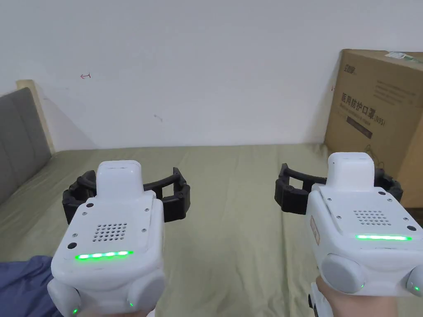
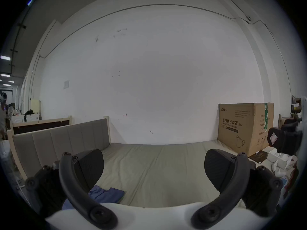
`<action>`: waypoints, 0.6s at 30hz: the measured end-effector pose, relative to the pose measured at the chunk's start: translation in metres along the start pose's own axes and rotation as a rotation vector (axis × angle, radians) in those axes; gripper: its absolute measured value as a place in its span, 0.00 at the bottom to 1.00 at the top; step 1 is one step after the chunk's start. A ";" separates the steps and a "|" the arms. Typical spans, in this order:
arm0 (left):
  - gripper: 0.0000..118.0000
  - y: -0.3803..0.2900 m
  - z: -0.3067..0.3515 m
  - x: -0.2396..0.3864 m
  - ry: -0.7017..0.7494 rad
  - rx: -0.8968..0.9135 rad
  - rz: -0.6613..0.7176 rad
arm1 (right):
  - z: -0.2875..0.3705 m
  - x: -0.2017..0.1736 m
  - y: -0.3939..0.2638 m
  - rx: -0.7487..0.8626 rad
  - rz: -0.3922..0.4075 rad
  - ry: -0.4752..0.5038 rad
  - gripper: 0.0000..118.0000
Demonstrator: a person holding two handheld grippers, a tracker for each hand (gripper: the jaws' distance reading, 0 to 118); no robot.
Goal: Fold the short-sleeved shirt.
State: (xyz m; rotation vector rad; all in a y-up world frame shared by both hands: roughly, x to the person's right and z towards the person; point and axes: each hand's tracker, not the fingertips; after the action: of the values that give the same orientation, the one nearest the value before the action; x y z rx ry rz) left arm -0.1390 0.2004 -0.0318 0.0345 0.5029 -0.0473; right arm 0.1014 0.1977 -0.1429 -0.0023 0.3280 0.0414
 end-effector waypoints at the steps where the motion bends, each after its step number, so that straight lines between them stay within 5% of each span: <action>1: 1.00 0.000 0.000 0.001 -0.003 -0.003 0.004 | 0.000 -0.001 0.000 -0.003 -0.006 0.002 1.00; 7: 1.00 0.001 0.000 0.003 -0.036 -0.007 0.011 | 0.003 0.003 0.002 -0.048 -0.082 0.089 1.00; 18: 1.00 0.005 -0.001 0.005 -0.052 -0.017 0.016 | 0.006 0.004 -0.003 -0.050 -0.071 0.125 1.00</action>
State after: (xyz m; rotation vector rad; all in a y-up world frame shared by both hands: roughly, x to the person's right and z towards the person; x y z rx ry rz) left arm -0.1347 0.2055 -0.0347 0.0202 0.4511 -0.0277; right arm 0.1068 0.1947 -0.1388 -0.0662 0.4514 -0.0207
